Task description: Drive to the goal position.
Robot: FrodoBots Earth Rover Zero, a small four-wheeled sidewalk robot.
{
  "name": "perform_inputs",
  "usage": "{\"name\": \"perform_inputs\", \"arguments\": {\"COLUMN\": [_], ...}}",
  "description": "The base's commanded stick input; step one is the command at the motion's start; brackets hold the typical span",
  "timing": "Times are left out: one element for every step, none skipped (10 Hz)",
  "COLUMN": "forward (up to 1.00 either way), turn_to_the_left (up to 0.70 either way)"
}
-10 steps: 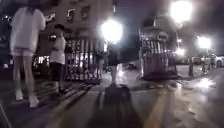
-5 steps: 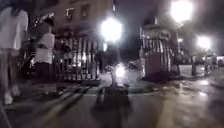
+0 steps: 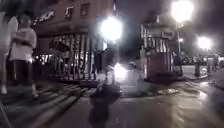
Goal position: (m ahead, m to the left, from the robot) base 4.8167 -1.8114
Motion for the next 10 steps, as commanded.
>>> {"name": "perform_inputs", "arguments": {"forward": [0.45, 0.45, 0.45, 0.45, 0.45, 0.45, 0.45, 0.45, 0.45, 0.45], "turn_to_the_left": [0.00, 0.00, 0.00, 0.00, 0.00, 0.00, 0.00, 0.00, 0.00, 0.00]}}
